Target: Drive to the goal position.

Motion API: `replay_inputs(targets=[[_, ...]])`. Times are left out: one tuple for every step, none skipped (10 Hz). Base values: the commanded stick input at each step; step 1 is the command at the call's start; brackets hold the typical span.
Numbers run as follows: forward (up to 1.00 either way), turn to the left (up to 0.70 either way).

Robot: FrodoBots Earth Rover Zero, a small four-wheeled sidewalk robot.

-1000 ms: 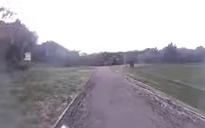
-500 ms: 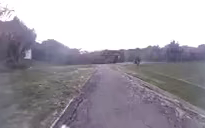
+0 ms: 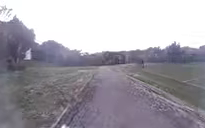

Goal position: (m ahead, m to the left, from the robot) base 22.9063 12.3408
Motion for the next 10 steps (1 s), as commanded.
replay_inputs(targets=[[0.7,-0.13],[0.7,-0.13],[0.7,-0.13],[0.7,-0.13],[0.7,-0.04],[0.7,-0.02],[0.7,0.0],[0.7,0.0],[0.7,0.0],[0.7,0.0]])
